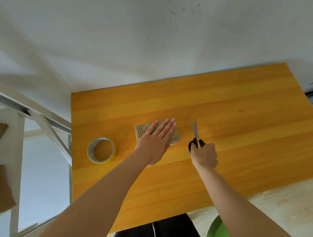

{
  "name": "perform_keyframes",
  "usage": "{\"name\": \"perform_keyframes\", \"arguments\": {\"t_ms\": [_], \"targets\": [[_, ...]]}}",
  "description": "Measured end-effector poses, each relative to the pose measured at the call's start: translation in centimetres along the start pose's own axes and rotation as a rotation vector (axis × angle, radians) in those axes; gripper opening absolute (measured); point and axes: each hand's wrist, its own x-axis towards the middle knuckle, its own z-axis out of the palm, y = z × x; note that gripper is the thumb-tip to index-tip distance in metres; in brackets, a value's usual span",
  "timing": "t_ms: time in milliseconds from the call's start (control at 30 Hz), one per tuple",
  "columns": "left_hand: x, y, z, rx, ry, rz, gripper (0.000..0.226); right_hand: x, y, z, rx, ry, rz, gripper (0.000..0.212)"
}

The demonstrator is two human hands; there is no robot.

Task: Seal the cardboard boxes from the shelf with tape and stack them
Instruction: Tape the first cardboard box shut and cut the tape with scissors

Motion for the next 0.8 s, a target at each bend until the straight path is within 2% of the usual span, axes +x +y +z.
{"name": "perform_keyframes", "arguments": {"t_ms": [333, 533, 667, 733, 800], "targets": [[-0.3, 0.4, 0.1, -0.067, -0.004, 0.004, 0.057, -1.7, 0.4, 0.6, -0.108, -0.056, -0.167, 0.04], [-0.2, 0.0, 0.6, -0.025, -0.065, -0.013, 0.068, -1.9, 0.3, 0.8, -0.219, -0.058, -0.209, 0.04], [-0.6, 0.4, 0.1, -0.142, 0.036, -0.018, 0.06, -1.8, 0.3, 0.9, -0.294, -0.054, -0.275, 0.044], [-1.1, 0.9, 0.3, -0.213, 0.174, -0.129, 0.054, -1.7, 0.3, 1.3, -0.301, -0.058, -0.297, 0.045], [-1.6, 1.5, 0.5, -0.447, 0.285, -0.394, 0.063, -1.6, 0.5, 1.7, -0.291, -0.072, -0.295, 0.045]]}}
